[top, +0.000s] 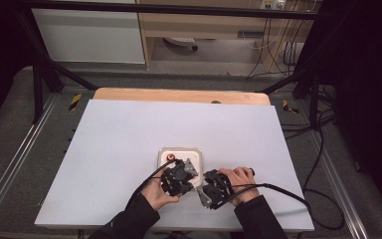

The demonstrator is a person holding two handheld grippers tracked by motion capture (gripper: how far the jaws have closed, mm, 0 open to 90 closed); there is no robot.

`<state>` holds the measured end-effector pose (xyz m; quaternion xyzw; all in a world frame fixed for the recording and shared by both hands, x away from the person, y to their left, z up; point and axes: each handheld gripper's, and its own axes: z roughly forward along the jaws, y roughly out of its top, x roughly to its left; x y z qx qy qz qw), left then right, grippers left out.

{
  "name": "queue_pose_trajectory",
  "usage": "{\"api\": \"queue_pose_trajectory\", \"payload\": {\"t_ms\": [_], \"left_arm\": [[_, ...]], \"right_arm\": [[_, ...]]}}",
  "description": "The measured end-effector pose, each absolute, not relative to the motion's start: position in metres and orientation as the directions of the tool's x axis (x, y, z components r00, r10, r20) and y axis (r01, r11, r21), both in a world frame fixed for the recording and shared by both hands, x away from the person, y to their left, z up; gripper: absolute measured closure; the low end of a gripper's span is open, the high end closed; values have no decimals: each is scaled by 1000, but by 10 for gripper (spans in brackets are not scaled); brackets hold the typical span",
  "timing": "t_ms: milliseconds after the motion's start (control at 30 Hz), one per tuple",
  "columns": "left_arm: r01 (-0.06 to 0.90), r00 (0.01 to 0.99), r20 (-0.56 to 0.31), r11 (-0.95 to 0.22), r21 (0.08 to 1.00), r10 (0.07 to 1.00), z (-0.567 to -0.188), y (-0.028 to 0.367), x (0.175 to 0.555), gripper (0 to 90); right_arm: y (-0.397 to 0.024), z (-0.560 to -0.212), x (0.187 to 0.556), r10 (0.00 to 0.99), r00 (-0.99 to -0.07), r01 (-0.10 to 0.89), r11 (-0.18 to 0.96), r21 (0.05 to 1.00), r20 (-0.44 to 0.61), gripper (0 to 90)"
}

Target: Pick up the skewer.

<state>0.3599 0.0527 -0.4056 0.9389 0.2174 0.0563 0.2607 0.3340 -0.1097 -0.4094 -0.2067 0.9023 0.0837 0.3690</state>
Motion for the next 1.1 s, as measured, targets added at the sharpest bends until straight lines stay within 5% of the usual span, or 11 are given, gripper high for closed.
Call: {"api": "queue_pose_trajectory", "payload": {"t_ms": [67, 100, 167, 333, 467, 767, 1100], "left_arm": [[377, 897, 0, -765, 522, 442, -405, 58, 359, 886], [381, 894, 0, -760, 527, 448, -405, 61, 359, 886], [383, 891, 7, -758, 528, 454, -405, 68, 359, 886], [394, 878, 12, -738, 548, 478, -406, 87, 357, 885], [408, 862, 9, -704, 581, 507, -407, 101, 354, 885], [412, 832, 12, -633, 656, 554, -409, 132, 345, 885], [428, 790, -2, -550, 717, 613, -414, 158, 334, 884]], "right_arm": [[-116, -404, 340, -151, -713, -327, 936, 134, -685, 584], [-116, -404, 340, -151, -713, -327, 936, 134, -685, 584], [-124, -401, 345, 41, -766, -197, 935, 295, -641, 470], [-137, -398, 352, 232, -795, -55, 892, 448, -561, 368], [-155, -402, 360, 430, -810, 143, 804, 577, -398, 287], [-178, -413, 367, 635, -760, 391, 618, 682, -140, 164], [-176, -411, 370, 683, -730, 497, 505, 706, 25, 55]]}}
